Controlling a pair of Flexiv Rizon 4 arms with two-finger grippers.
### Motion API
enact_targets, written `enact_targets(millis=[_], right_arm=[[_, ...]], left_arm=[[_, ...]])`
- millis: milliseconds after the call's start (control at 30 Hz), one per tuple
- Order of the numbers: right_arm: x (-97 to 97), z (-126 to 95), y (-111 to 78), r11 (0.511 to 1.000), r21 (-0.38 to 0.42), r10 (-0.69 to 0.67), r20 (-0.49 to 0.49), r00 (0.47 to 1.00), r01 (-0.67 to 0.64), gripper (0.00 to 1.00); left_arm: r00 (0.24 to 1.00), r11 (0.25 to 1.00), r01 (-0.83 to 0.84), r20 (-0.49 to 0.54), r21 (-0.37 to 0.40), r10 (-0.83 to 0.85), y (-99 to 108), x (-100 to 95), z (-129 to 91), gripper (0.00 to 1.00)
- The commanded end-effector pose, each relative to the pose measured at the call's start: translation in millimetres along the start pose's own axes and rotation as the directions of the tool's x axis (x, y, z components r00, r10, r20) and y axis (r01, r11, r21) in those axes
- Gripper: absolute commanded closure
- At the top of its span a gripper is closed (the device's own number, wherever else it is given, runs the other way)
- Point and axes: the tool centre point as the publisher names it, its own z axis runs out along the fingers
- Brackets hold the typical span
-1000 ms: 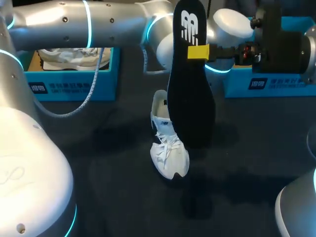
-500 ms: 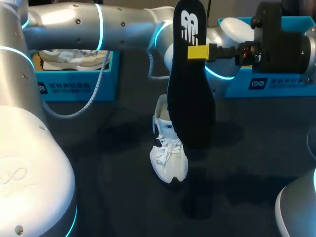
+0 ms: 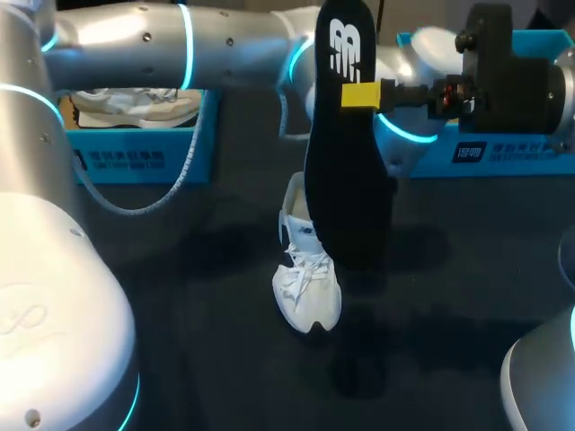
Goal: Take the shoe out of the shoebox, open the shoe tongue, remove and reinsert the insole, then place the shoe into the shoebox
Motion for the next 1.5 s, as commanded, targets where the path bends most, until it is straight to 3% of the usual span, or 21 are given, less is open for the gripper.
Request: enact_targets(millis=[33,300,600,833,1267,1433,1500], right_arm=[[-0.5,3,0.4,1.000,0.000,0.001,0.000,1.000,-0.001,1.00],[-0.5,3,0.4,1.000,0.000,0.001,0.000,1.000,-0.001,1.00],[-0.5,3,0.4,1.000,0.000,0.001,0.000,1.000,-0.001,1.00],[-0.5,3,0.4,1.000,0.000,0.001,0.000,1.000,-0.001,1.00],[-0.5,3,0.4,1.000,0.000,0.001,0.000,1.000,-0.001,1.00],[-0.5,3,0.4,1.000,0.000,0.001,0.000,1.000,-0.001,1.00],[-0.5,3,0.4,1.000,0.000,0.001,0.000,1.000,-0.001,1.00]], left_arm=[[0.996,0.999,0.010,0.087,-0.039,-0.006,-5,29.4,-24,0.00],[0.978,0.996,0.046,0.209,-0.077,-0.029,4,30.4,-55,0.00],[0.908,0.995,0.088,0.413,-0.043,-0.063,17,39.1,-105,0.00],[0.798,0.994,0.109,0.598,-0.018,-0.077,27,65.7,-148,0.00],[0.652,0.996,0.084,0.757,-0.030,-0.032,51,105.7,-197,0.00],[0.587,0.999,-0.026,0.808,-0.031,0.040,64,109.0,-209,0.00],[0.602,0.999,-0.032,0.797,-0.040,0.051,66,106.3,-212,0.00]])
